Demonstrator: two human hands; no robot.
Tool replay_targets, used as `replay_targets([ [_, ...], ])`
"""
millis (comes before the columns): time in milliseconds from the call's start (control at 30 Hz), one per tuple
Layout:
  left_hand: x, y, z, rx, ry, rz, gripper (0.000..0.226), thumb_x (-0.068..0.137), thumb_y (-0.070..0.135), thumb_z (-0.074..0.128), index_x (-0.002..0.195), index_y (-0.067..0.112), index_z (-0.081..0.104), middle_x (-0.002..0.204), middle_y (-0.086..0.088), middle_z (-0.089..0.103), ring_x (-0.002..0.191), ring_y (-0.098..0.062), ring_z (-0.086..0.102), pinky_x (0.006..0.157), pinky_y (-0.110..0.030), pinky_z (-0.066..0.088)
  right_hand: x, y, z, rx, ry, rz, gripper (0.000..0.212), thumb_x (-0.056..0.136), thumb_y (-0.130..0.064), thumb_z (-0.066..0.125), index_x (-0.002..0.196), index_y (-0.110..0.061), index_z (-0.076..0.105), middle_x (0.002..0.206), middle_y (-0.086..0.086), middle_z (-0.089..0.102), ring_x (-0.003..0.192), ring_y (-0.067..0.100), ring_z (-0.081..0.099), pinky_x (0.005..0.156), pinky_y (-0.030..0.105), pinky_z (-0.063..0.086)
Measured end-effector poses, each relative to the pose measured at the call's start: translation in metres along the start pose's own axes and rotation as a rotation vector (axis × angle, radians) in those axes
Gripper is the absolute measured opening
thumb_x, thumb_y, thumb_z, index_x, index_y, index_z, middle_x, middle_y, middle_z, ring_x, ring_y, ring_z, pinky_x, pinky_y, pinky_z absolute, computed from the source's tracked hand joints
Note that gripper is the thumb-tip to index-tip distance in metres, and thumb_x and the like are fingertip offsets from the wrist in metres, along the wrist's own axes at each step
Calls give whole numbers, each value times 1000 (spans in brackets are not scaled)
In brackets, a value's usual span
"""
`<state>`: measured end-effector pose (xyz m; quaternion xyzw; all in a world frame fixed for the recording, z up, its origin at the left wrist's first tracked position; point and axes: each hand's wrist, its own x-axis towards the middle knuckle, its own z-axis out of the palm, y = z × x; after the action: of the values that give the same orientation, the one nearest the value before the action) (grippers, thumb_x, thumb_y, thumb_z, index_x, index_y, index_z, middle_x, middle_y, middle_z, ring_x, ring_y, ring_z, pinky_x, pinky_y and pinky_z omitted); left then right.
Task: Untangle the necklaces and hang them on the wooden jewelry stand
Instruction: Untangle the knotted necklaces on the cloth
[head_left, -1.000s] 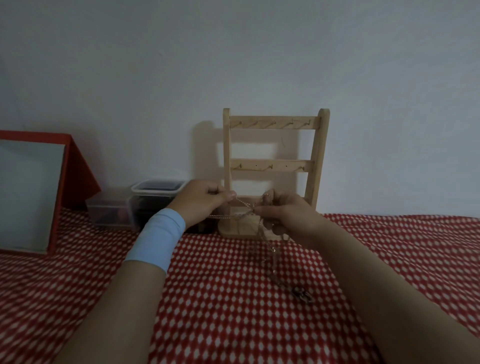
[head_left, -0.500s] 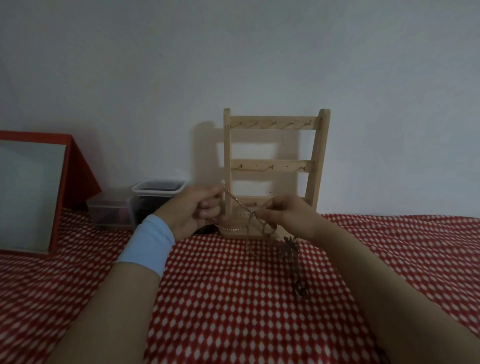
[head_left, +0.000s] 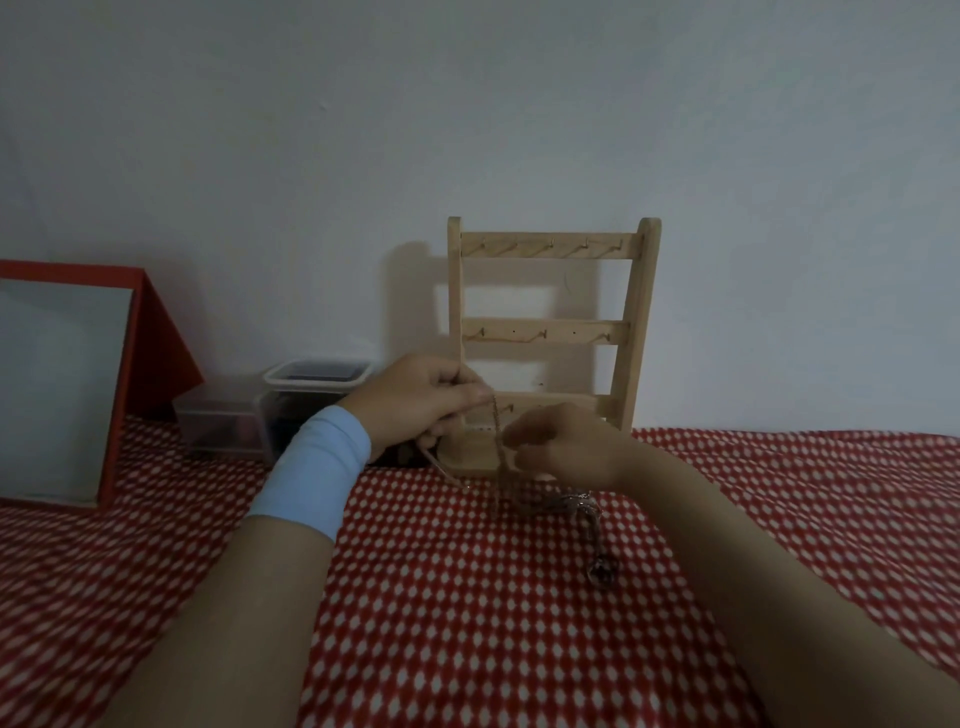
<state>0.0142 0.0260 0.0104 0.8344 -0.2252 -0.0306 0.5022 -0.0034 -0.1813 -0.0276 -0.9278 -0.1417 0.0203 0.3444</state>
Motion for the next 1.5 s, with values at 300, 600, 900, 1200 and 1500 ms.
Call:
replay_targets([
  [300, -1, 3, -15, 298, 93, 19, 6, 89, 21, 67, 87, 17, 72, 65, 9, 58, 53, -2, 48, 49, -16, 36, -3, -2, 4, 229, -134, -58, 30, 104, -29, 57, 99, -3, 72, 61, 1, 59, 50, 12, 50, 51, 24, 44],
  [600, 0, -4, -9, 756, -47, 92, 30, 91, 8, 63, 78, 32, 76, 83, 20, 54, 81, -3, 55, 75, -13, 40, 2, 8, 5, 281, 53, 77, 22, 96, -33, 68, 96, -15, 80, 88, 0, 79, 80, 11, 73, 74, 25, 58],
  [900, 1, -12, 4, 695, -129, 34, 35, 80, 46, 73, 114, 37, 67, 109, 13, 53, 109, -8, 53, 93, -25, 41, -1, 3, 6, 487, 156, 114, 18, 90, -31, 75, 93, -14, 82, 83, -3, 79, 68, 3, 72, 57, 16, 53],
  [1200, 3, -15, 6, 579, -192, 40, 14, 86, 37, 70, 96, 31, 77, 100, 12, 65, 99, -8, 59, 95, -27, 45, -1, -4, 4, 662, 200, 88, 28, 89, -24, 76, 100, 1, 77, 89, 13, 79, 70, 18, 74, 64, 31, 63],
  [1500, 6, -16, -2, 313, -47, 92, 25, 91, 16, 60, 69, 21, 70, 90, 4, 65, 95, -17, 59, 93, -32, 43, 4, 0, 9, 618, 252, 64, 11, 100, -14, 64, 106, -11, 72, 89, 8, 73, 76, 17, 71, 70, 33, 63],
])
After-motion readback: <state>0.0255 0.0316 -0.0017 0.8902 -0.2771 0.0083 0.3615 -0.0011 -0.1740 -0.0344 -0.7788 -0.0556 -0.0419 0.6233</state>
